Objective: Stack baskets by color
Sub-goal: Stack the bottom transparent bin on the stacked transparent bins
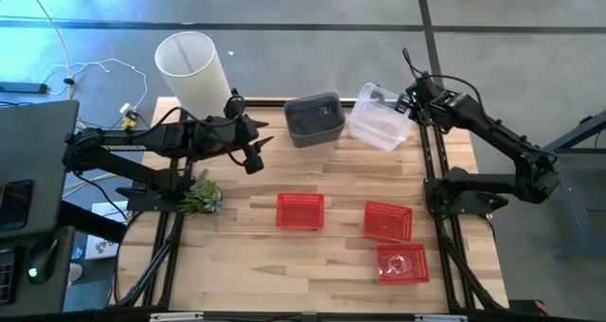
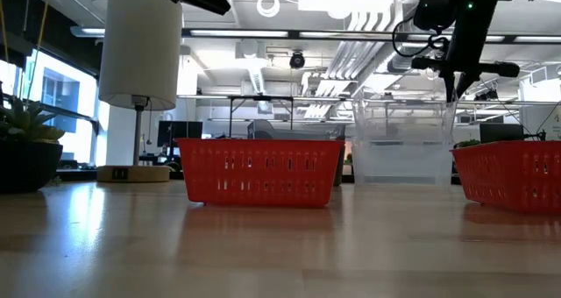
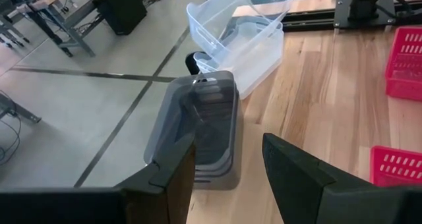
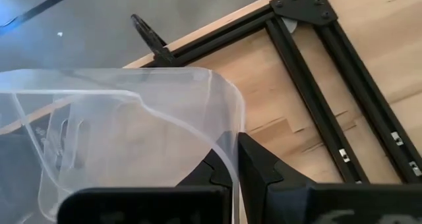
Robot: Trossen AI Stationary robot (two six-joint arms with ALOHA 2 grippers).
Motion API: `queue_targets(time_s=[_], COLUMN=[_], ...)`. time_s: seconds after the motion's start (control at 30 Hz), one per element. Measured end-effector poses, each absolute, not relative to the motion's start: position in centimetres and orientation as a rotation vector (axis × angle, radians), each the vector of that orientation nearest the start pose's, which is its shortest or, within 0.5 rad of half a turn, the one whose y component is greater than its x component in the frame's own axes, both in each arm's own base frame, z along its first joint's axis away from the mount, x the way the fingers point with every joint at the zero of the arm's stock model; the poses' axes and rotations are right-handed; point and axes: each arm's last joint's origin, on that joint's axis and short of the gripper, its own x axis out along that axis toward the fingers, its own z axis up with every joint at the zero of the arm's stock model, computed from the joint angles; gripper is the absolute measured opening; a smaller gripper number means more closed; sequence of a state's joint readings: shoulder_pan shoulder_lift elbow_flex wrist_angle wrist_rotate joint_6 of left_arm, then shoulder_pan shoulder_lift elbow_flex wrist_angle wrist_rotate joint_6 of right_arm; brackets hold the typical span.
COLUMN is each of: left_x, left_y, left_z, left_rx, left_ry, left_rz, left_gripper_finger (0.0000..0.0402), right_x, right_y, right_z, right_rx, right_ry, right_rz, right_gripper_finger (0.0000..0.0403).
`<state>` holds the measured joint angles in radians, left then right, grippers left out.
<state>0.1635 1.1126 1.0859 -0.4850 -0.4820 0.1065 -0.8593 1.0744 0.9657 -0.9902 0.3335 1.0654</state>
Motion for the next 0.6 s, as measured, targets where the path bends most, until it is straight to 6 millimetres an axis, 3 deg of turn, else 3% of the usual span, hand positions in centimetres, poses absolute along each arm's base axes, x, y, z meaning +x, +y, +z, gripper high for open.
queue_targets(time_s=[0.23, 0.6], left_x=[22.6, 22.5], left_y=[5.1, 5.1], left_z=[34.8, 34.7], left_rx=[0.182, 0.184], left_ry=[0.546, 0.561], left_rz=[0.604, 0.603], left_gripper_finger=[0.0162, 0.0162], right_x=[11.5, 12.9], right_y=[-14.9, -16.5], right_z=[27.9, 25.6], right_rx=[1.129, 1.083], right_ry=[0.495, 0.686], right_rz=[-1.639, -1.662], right_gripper_finger=[0.0000, 0.0000])
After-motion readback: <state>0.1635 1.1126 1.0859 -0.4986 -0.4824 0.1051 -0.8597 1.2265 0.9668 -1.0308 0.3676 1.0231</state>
